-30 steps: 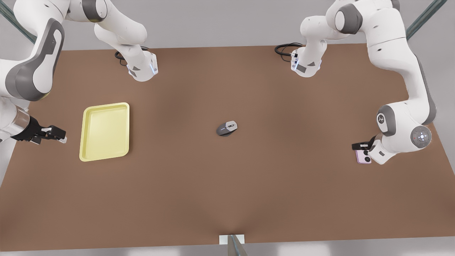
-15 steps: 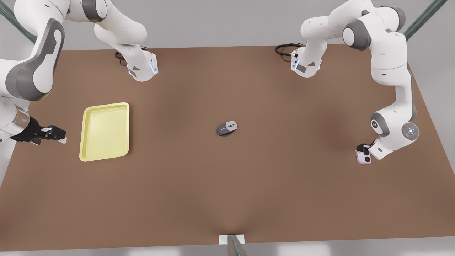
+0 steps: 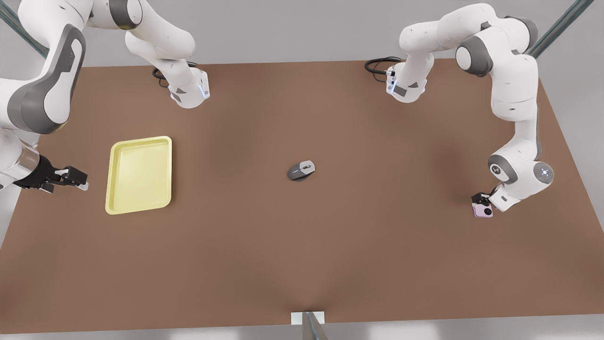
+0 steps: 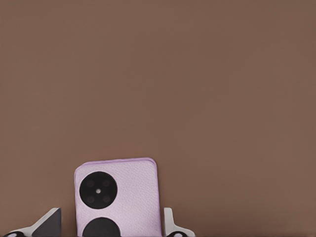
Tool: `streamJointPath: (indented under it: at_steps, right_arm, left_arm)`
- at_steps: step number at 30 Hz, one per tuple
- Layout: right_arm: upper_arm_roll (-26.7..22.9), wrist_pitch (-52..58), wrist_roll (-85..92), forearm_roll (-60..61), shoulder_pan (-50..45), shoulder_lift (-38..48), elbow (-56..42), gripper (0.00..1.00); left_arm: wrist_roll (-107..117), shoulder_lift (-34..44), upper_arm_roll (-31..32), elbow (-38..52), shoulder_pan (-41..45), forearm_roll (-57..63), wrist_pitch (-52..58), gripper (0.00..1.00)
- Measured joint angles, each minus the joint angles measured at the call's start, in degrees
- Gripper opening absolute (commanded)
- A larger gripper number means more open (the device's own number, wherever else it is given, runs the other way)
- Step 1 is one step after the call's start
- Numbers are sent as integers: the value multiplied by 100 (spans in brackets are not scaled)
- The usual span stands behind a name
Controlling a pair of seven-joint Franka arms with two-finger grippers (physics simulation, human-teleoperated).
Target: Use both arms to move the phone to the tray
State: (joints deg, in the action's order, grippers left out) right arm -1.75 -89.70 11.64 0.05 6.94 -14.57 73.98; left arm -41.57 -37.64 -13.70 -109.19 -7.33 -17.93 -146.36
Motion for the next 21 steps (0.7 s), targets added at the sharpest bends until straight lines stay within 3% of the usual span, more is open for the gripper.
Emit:
streamJointPath:
  at_steps: [3, 5, 12, 21]
  right_arm:
    - [0, -13, 5, 0, 0, 0, 5, 100]
    - [0, -19, 9, 0, 0, 0, 5, 100]
    - [0, -28, 18, 0, 0, 0, 5, 100]
    - [0, -32, 26, 0, 0, 0, 5, 100]
  left_arm:
    - [-127, -76, 0, 6, 3, -68, -47, 100]
    - [-190, -87, -1, 9, 3, -83, -68, 88]
    - [-326, -90, 5, 13, 10, -77, -92, 78]
    - [-432, -70, 7, 35, 49, -67, -66, 73]
